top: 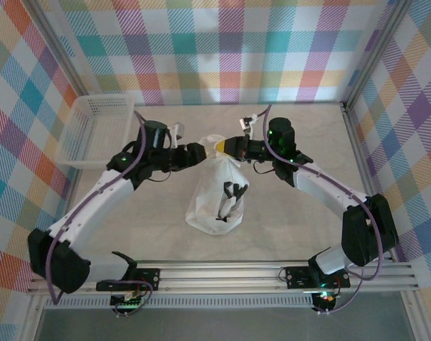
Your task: Fold the inside-out t-shirt
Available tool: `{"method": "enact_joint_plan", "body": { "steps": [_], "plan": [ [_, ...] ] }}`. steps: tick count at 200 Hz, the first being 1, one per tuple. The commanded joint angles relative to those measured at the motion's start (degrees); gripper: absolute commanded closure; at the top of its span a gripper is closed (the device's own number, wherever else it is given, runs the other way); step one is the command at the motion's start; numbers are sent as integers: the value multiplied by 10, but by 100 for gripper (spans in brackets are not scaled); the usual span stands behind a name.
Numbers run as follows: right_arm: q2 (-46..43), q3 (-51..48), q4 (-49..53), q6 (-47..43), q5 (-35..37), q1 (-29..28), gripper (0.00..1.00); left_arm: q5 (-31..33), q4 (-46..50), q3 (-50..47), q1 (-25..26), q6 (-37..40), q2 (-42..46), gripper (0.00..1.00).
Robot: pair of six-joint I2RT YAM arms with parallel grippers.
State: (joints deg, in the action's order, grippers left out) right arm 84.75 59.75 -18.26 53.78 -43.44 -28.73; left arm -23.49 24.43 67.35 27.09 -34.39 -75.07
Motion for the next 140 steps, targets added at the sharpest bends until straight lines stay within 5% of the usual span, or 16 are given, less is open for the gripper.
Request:
{"method": "enact_joint_plan", "body": {
  "steps": [1, 12, 25, 52, 83, 106, 124, 140],
  "plan": [
    [4, 26, 5, -25, -21, -15, 100, -15, -113, -15, 0, -53, -10, 32],
    [7, 29, 9, -26, -27, -19, 100, 2, -135, -22, 0, -64, -13, 34],
    [9, 30, 8, -23, -32, -22, 100, 20, -155, -33, 0, -80, -15, 48],
    [8, 33, 23, -30, -27, -22, 100, 41, -156, -44, -7, -92, -10, 100],
    [0, 17, 170, -106, 57, 27, 100, 7, -139, -44, -51, -118, 59, 100],
    [64, -30, 181, -182, 21, 85, 97, -52, -132, -18, -62, -130, 77, 100],
    [116, -24, 143, -156, -100, 99, 78, -91, -107, -1, -61, -115, 55, 100],
    [88, -29, 116, -144, -91, 96, 57, -96, -129, -27, -60, -119, 53, 100]
  ]
}}
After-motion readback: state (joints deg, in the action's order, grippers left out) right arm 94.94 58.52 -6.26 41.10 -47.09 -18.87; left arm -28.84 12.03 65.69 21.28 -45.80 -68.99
